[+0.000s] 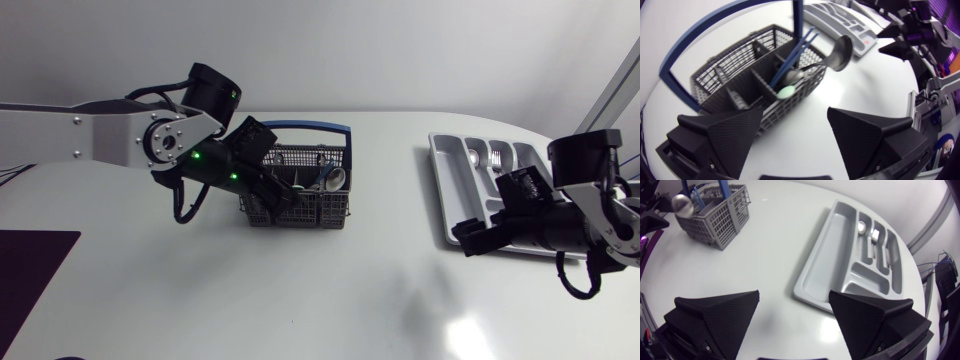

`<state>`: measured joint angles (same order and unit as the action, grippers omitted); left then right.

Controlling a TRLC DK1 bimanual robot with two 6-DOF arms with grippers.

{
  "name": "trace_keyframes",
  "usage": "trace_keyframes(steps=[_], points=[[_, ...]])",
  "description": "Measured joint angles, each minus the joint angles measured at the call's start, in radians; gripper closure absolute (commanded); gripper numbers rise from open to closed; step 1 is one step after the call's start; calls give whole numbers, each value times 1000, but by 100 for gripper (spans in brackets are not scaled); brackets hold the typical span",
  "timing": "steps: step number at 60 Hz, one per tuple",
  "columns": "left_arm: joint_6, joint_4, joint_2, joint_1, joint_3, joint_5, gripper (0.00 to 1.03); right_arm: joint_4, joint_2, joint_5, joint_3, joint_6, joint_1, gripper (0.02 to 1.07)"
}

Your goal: Unload the cutlery basket into the drawer organizer.

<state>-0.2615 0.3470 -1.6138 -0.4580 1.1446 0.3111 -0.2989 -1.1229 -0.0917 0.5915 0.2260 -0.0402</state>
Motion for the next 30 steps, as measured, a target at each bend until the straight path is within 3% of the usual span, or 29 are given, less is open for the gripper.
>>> trace_keyframes(steps=[3,11,23,29,30], points=[[-10,0,-8,-9,9,50,13,-15,-30,-41,13,17,-4,7],[-53,-32,-10,-41,11,85,16,-32,-58,-158,16,75,-4,7],[-61,-176,-10,-79,11,98,28,-36,-58,-173,16,97,-6,7],[-61,-200,-20,-82,18,100,32,-36,-63,-174,16,97,-11,7],[-61,-200,-25,-82,23,100,37,-37,-64,-174,16,97,-11,7]])
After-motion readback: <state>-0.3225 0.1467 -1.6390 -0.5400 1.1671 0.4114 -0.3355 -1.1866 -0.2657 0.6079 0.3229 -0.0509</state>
